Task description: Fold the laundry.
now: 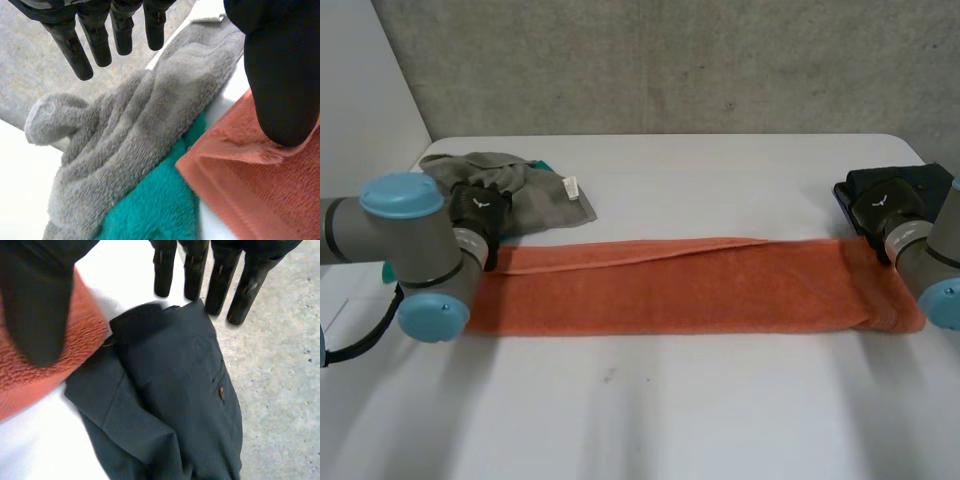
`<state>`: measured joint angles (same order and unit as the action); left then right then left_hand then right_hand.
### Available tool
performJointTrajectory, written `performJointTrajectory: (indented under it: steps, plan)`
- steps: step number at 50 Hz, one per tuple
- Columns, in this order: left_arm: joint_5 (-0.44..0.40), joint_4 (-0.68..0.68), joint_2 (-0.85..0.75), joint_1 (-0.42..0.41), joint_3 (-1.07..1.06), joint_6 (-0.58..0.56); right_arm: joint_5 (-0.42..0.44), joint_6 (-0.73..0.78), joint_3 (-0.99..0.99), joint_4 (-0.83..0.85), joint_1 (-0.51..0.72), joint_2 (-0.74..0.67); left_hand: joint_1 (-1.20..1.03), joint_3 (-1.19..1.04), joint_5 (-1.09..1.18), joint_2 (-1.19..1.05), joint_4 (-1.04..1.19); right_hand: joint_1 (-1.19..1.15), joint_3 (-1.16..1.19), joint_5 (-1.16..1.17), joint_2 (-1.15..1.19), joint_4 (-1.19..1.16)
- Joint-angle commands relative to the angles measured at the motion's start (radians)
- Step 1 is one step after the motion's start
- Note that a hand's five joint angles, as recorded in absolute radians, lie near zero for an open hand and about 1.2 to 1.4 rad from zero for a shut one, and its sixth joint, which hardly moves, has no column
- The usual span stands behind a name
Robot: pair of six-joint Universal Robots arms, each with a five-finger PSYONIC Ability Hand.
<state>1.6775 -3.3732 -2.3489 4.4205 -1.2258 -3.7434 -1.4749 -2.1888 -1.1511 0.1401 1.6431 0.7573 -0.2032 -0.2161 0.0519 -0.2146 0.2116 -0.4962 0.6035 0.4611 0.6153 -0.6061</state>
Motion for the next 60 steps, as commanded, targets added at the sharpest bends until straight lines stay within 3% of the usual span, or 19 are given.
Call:
performJointTrajectory:
  steps: [1,8,13,23,28,31,35,36,46,50,56,60]
  plan:
    - [-0.001,-0.011,0.083,-0.026,-0.096,0.007,0.021,-0.179,-0.152,0.007,-0.003,0.189,0.029,0.042,-0.052,0.04,-0.037,0.322,-0.429,-0.461,-0.441,0.432]
    - [-0.012,-0.032,0.2,-0.027,-0.23,0.034,0.108,-0.226,-0.271,-0.029,-0.055,0.301,0.029,0.042,-0.052,0.04,-0.037,0.322,-0.429,-0.461,-0.441,0.432]
    - [-0.036,-0.061,0.221,-0.032,-0.291,0.05,0.171,-0.232,-0.361,-0.183,-0.106,0.378,0.029,0.042,-0.052,0.04,-0.037,0.322,-0.429,-0.461,-0.441,0.432]
    - [-0.082,-0.095,0.206,-0.015,-0.316,0.053,0.304,-0.22,-0.49,-0.192,-0.22,0.387,0.029,0.042,-0.052,0.04,-0.037,0.322,-0.429,-0.461,-0.441,0.432]
    - [-0.082,-0.1,0.204,-0.015,-0.319,0.053,0.329,-0.22,-0.484,-0.165,-0.246,0.332,0.029,0.042,-0.052,0.04,-0.037,0.031,-0.138,-0.17,-0.15,0.141]
    - [-0.082,-0.1,0.203,-0.018,-0.324,0.053,0.328,-0.217,-0.469,-0.158,-0.244,0.284,0.029,0.042,-0.052,0.04,-0.037,-0.099,-0.008,-0.04,-0.02,0.011]
    - [-0.082,-0.1,0.204,-0.026,-0.327,0.054,0.317,-0.216,-0.426,-0.158,-0.244,0.237,0.029,0.042,-0.052,0.04,-0.037,-0.825,0.718,0.686,0.706,-0.716]
    - [-0.082,-0.1,0.204,-0.026,-0.331,0.054,0.312,-0.216,-0.414,-0.158,-0.246,0.232,0.029,0.042,-0.052,0.04,-0.037,-0.899,0.792,0.76,0.78,-0.789]
    - [-0.082,-0.118,0.217,-0.018,-0.356,0.054,0.272,-0.152,-0.415,-0.154,-0.347,0.304,0.029,0.042,-0.052,0.04,-0.037,-0.9,0.793,0.761,0.781,-0.79]
    - [-0.081,-0.118,0.223,-0.018,-0.359,0.054,0.257,-0.043,-0.417,-0.16,-0.414,0.349,0.029,0.042,-0.052,0.04,-0.037,-0.9,0.793,0.761,0.781,-0.79]
    - [-0.081,-0.12,0.243,-0.018,-0.377,0.054,0.162,0.176,-0.398,-0.163,-0.489,0.369,0.029,0.042,-0.052,0.04,-0.037,-0.9,0.793,0.761,0.781,-0.79]
    - [-0.081,-0.118,0.256,-0.02,-0.38,0.054,0.133,0.213,-0.386,-0.157,-0.447,0.384,0.029,0.042,-0.052,0.04,-0.037,-0.9,0.793,0.761,0.781,-0.79]
